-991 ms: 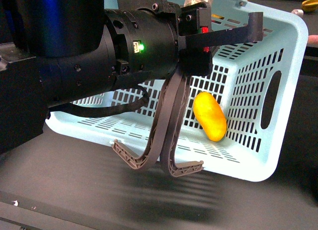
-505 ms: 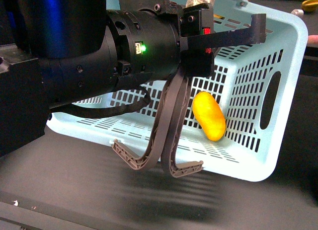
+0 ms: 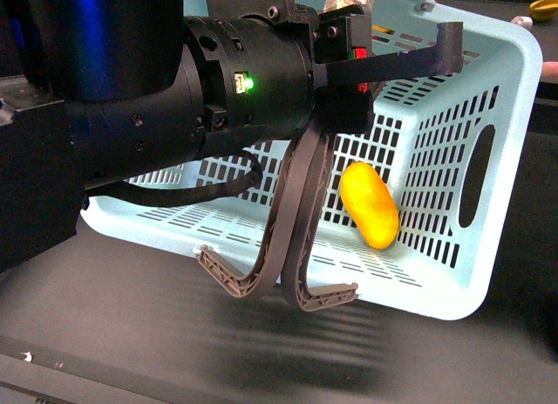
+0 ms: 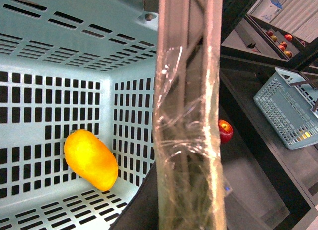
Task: Pick mango with right arm and hold basket with left
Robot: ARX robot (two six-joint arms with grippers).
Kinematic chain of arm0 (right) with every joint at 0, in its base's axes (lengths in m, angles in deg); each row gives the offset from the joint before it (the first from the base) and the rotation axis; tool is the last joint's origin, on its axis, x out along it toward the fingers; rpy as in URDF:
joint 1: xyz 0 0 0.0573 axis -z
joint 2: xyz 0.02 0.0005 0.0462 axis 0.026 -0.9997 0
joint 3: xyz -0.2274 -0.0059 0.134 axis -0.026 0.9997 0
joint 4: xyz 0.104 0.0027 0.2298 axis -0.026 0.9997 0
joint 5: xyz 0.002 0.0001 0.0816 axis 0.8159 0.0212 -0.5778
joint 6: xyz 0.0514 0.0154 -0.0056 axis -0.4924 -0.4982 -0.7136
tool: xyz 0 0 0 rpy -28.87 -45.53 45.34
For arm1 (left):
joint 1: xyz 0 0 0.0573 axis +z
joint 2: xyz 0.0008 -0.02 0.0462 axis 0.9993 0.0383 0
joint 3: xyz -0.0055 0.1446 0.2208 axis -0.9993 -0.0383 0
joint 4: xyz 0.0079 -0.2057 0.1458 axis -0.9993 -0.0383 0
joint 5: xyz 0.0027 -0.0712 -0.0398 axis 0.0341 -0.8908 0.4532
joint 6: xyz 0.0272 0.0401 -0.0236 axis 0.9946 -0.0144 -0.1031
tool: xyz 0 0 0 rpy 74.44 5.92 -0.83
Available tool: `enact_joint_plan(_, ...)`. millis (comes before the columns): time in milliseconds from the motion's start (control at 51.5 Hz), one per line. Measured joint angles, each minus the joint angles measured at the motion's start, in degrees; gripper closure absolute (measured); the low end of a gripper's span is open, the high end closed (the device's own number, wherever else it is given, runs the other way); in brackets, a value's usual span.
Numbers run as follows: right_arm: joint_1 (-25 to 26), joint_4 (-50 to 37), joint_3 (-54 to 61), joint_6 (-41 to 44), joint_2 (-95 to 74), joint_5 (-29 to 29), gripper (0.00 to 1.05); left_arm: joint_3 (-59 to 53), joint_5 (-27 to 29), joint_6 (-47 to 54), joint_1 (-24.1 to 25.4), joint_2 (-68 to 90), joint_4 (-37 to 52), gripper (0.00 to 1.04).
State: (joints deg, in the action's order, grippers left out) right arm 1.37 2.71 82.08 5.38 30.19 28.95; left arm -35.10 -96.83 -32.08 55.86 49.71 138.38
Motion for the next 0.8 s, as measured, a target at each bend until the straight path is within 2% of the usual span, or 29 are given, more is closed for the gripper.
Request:
enact_joint_plan(97, 0.0, 0.0, 0.0, 0.0, 0.0, 0.0, 1.02, 0.0, 0.0, 0.0, 0.0, 0.0, 0.0, 0.95)
enact_joint_plan(408, 0.0, 0.0, 0.0, 0.1, 0.0, 0.0, 0.31, 0.0, 0.0, 0.0, 0.0, 0.0, 0.0, 0.95)
enact_joint_plan(544, 0.0, 0.0, 0.0, 0.1, 0.0, 0.0, 0.1, 0.0, 0.0, 0.0, 0.0, 0.0, 0.0, 0.95)
enact_joint_plan(583, 0.0, 0.0, 0.0, 0.0, 0.0, 0.0, 0.06, 0.0, 0.0, 0.0, 0.0, 0.0, 0.0, 0.95)
enact_joint_plan(719, 0.0, 0.0, 0.0, 0.1, 0.0, 0.0, 0.08, 0.0, 0.0, 0.0, 0.0, 0.0, 0.0, 0.95)
enact_joint_plan(797, 0.0, 0.0, 0.0, 0.1, 0.0, 0.0, 0.08, 0.1, 5.6, 4.5, -0.5, 1.0, 1.9, 0.95)
